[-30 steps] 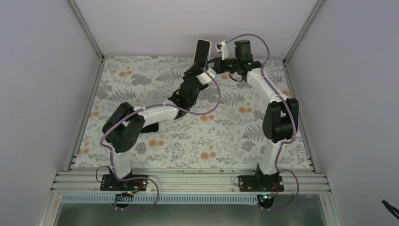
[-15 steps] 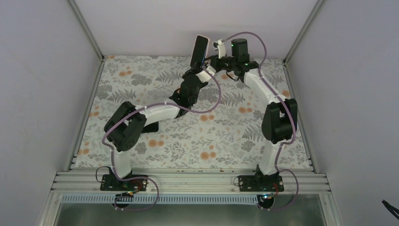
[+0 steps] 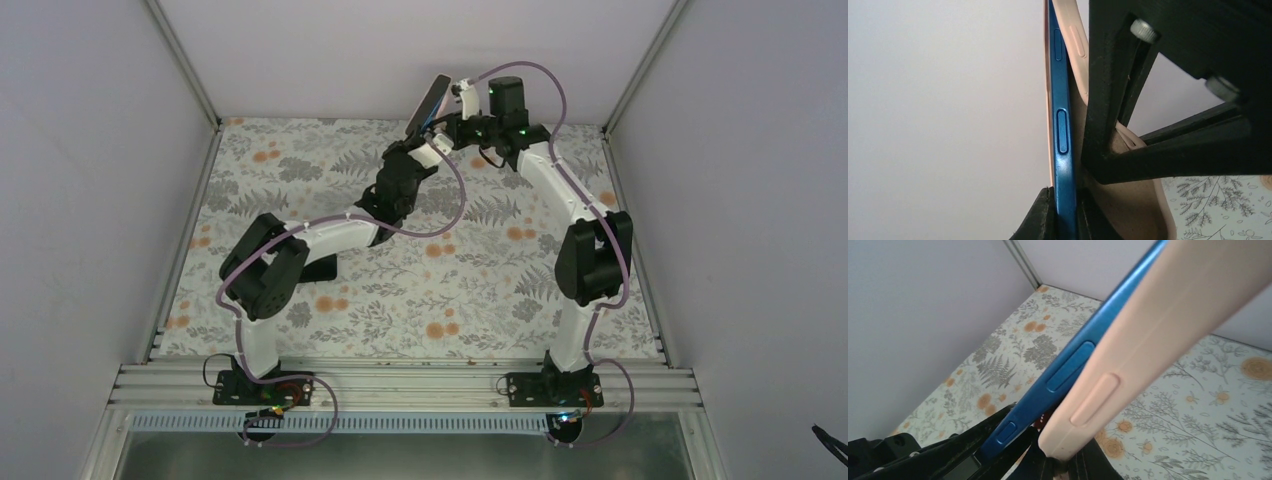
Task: Take the phone out of the phone case
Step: Remove the phone case from the phone.
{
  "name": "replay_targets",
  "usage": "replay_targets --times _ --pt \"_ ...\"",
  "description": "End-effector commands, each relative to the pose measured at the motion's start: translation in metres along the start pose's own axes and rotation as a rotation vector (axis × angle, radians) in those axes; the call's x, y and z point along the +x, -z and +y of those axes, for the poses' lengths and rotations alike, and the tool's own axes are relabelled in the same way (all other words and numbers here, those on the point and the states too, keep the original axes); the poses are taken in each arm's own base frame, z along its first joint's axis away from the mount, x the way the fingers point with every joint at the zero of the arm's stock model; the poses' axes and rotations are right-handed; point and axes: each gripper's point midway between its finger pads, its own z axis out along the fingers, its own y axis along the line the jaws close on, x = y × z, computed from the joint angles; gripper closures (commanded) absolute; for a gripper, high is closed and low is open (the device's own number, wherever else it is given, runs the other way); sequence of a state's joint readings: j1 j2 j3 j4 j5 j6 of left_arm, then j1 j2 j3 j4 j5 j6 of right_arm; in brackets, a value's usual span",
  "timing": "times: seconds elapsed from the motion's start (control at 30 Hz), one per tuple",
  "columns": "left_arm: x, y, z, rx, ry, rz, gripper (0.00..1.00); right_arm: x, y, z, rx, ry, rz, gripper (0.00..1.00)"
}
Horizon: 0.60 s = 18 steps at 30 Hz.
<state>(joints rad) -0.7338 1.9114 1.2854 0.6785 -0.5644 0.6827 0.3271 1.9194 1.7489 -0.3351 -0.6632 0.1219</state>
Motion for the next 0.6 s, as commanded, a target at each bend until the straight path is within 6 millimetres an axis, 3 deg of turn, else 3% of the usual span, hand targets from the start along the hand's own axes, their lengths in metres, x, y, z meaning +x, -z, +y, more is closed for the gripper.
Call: replay_targets --times 0.0,0.13,0.3,0.57 --pt "0.01 -0.015 0.055 -0.159 -0.012 0.049 0.98 0.022 -0.001 0.019 0.073 0.107 0.131 0.97" --pt "0.004 -0.009 0.064 -0.156 -0.008 0.047 0.98 0.029 0.003 -0.02 0.273 0.188 0.194 0.97" --pt "-0.003 0.002 0.069 -0.103 -0.006 0.033 0.98 0.034 0.025 -0.063 0.489 0.28 0.222 0.97" --pt "0.015 0.013 0.058 -0.013 -0.048 0.087 0.98 0.027 0.064 -0.116 0.632 0.255 0.216 0.97"
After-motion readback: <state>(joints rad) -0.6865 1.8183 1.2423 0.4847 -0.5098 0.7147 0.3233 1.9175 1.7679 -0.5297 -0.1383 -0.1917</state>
